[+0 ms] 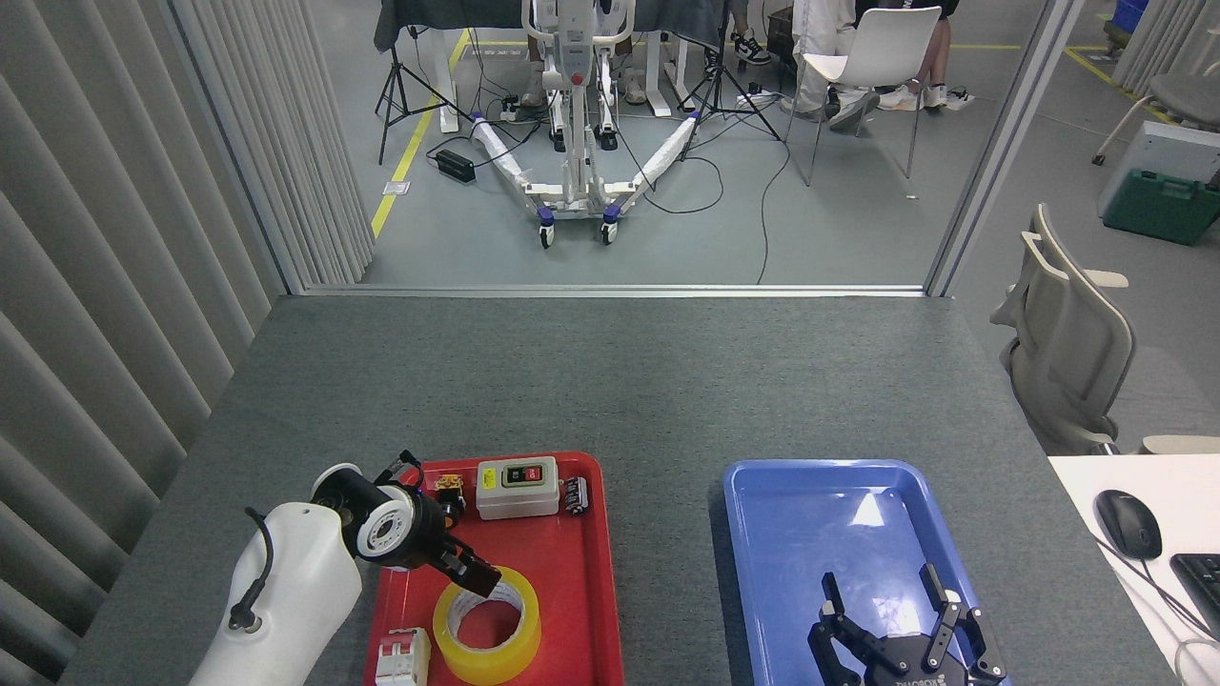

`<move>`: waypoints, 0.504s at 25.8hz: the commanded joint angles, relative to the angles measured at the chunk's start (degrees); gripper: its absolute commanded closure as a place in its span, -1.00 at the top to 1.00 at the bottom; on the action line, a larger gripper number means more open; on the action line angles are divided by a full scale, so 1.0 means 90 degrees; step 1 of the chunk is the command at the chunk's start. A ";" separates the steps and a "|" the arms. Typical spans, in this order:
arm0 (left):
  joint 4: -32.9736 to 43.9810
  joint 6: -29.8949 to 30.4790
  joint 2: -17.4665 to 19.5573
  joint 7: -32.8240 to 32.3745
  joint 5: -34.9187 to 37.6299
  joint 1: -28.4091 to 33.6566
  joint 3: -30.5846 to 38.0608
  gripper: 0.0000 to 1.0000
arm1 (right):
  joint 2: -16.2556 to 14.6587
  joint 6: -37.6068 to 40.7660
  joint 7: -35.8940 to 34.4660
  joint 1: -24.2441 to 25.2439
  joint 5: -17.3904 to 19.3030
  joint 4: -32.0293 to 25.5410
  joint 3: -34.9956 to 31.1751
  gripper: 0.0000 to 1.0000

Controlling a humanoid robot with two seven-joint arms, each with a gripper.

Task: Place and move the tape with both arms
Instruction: 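Grasp the yellow tape roll with the left gripper and lift it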

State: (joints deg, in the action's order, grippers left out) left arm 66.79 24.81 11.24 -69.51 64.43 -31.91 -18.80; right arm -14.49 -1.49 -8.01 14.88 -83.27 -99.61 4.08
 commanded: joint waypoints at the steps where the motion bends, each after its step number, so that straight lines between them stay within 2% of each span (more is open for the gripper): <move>1: -0.0058 -0.0013 -0.0038 -0.0011 0.0009 0.0001 0.0000 1.00 | 0.0018 0.0000 0.0001 -0.0003 -0.0005 0.0004 0.0006 1.00; 10: -0.0165 -0.0042 -0.0067 -0.0050 0.0107 0.0196 -0.0020 0.97 | 0.0067 0.0000 0.0001 -0.0032 -0.0005 -0.0016 -0.0004 1.00; 13: -0.0214 -0.0042 -0.0077 -0.0177 0.0126 0.0196 -0.0049 0.56 | 0.0038 0.0000 0.0001 -0.0013 -0.0005 -0.0016 -0.0004 1.00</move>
State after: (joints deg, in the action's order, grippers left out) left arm 65.28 24.46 10.63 -70.28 65.28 -30.14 -19.11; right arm -14.01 -1.54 -8.32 14.67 -83.32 -99.73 4.07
